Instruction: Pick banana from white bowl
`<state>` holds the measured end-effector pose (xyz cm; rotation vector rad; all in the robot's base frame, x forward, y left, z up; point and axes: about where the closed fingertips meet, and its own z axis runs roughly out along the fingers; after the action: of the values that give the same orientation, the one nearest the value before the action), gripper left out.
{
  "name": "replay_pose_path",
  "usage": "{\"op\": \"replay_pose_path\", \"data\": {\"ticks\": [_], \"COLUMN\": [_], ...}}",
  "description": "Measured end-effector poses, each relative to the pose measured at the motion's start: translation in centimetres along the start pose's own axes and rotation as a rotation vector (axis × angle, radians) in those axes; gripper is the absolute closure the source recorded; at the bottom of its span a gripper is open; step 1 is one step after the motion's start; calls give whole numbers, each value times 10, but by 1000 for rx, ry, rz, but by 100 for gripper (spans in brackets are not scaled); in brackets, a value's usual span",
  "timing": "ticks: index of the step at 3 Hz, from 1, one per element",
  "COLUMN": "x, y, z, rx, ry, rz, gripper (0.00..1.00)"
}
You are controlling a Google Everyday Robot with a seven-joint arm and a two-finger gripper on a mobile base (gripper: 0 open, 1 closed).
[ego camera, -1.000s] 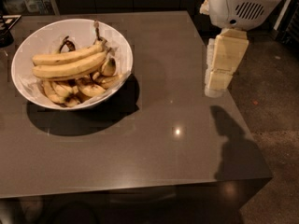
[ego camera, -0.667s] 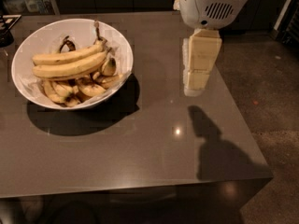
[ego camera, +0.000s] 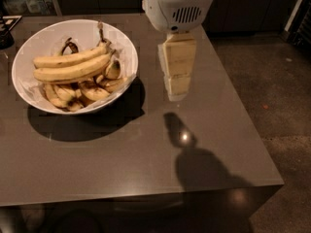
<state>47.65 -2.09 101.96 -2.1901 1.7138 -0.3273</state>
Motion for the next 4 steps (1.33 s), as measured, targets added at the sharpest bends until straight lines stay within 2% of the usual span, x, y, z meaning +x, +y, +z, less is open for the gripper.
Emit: {"op": "replay_pose_path", "data": {"ticks": [1, 2, 3, 4], "x": [-3, -24, -52, -63], "y": [-1, -12, -30, -43], "z": [-5, 6, 21, 34], "rx": [16, 56, 92, 82], "ry": [-3, 31, 64, 65], "rz": [-2, -32, -98, -110], "gripper": [0, 0, 0, 0]}}
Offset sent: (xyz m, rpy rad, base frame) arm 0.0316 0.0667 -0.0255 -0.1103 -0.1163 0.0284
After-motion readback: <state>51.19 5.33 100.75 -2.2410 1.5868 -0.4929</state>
